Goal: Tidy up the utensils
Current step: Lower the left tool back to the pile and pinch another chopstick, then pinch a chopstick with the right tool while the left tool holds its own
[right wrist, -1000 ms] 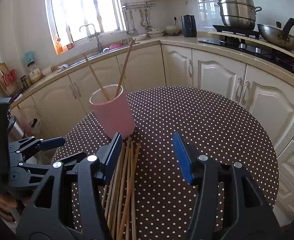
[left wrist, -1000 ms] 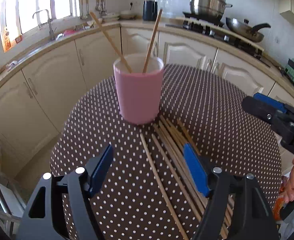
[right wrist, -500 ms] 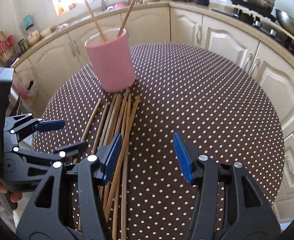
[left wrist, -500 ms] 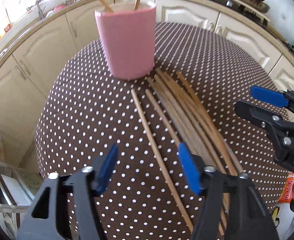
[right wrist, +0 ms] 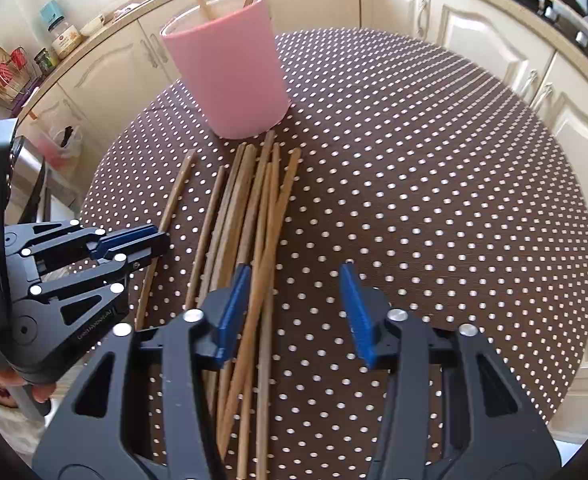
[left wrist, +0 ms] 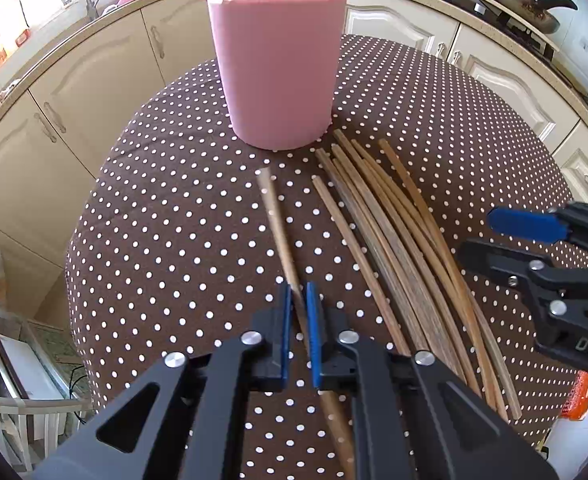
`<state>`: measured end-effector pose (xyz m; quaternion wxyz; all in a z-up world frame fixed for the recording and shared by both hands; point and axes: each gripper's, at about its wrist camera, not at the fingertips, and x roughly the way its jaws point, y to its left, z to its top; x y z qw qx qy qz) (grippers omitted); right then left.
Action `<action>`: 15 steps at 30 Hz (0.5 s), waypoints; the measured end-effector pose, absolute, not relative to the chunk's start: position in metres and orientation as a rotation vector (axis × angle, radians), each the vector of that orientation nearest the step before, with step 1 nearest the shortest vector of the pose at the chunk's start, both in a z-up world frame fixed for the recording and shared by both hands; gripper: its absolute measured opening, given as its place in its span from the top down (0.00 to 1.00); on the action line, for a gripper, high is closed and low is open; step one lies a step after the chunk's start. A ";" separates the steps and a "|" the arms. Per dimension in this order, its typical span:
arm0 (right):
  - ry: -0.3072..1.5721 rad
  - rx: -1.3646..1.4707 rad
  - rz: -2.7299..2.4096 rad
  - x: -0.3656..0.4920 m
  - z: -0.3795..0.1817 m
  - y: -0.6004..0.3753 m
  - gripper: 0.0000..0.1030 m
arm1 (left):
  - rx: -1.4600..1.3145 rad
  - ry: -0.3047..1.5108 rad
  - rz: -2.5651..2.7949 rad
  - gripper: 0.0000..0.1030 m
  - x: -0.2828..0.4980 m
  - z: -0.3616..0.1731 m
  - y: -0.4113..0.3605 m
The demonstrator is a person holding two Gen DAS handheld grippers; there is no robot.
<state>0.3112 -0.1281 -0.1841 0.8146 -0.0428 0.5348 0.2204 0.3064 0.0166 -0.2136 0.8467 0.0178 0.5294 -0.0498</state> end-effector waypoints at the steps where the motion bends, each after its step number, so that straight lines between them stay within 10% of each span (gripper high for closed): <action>1: 1.154 -0.085 0.472 0.314 -0.186 -0.126 0.66 | 0.030 1.115 -0.106 0.94 0.307 -0.213 0.018; 9: 1.208 -0.049 0.481 0.329 -0.196 -0.111 0.68 | 0.000 1.108 -0.114 0.95 0.306 -0.215 0.020; 15: 1.200 -0.076 0.485 0.331 -0.198 -0.092 0.91 | -0.006 1.103 -0.124 0.95 0.308 -0.215 0.021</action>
